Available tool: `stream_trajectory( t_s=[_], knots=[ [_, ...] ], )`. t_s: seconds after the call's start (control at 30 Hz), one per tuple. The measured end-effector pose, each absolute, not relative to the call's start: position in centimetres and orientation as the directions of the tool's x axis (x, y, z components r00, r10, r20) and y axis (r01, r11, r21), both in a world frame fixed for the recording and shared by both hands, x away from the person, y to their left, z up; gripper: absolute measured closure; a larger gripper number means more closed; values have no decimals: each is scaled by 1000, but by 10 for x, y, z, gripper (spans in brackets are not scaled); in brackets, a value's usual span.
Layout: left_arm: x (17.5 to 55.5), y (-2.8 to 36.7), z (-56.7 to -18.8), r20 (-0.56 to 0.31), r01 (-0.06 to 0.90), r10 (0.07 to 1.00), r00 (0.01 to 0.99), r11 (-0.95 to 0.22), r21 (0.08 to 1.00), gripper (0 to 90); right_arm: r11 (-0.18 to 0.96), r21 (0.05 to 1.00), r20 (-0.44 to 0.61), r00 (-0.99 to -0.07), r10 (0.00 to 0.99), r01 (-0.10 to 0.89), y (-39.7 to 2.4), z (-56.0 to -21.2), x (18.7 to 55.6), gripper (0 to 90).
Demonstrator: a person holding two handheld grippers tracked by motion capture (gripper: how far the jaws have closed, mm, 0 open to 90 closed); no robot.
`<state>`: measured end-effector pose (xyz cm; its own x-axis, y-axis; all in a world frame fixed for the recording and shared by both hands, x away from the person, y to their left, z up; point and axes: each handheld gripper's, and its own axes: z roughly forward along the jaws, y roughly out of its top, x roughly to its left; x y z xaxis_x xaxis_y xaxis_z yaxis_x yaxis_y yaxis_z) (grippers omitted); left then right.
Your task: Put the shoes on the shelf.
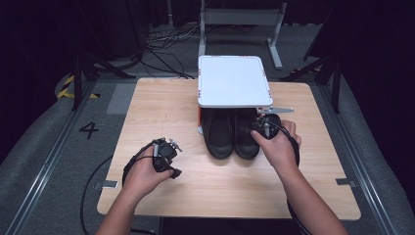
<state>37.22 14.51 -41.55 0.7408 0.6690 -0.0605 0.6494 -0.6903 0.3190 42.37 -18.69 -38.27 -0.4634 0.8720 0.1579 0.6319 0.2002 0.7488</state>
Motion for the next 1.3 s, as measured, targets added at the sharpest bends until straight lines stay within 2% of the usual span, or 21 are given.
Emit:
stream_trajectory(
  t_s=[0.27,0.37,0.47,0.67,0.83,1.1,1.3],
  knots=[
    [374,126,-413,-49,624,654,755,-693,360,492,232,729,136,-469,872,644,-218,-393,388,455],
    [374,114,-412,-42,616,652,757,-692,377,515,244,718,133,-472,871,652,-226,-400,378,493],
    [375,100,-411,-57,599,631,774,-700,389,606,284,701,119,-500,858,655,-233,-406,371,675],
    [379,79,-412,-60,583,609,791,-721,376,684,318,660,112,-508,854,681,-238,-414,370,763],
    [387,59,-419,-77,586,605,792,-721,370,753,361,596,115,-521,846,717,-237,-421,373,900],
    [396,38,-422,-114,585,591,798,-716,382,829,407,560,114,-554,825,722,-226,-432,380,900],
    [401,24,-428,-121,584,584,802,-726,364,848,431,536,111,-567,816,726,-219,-440,385,900]
  ],
)
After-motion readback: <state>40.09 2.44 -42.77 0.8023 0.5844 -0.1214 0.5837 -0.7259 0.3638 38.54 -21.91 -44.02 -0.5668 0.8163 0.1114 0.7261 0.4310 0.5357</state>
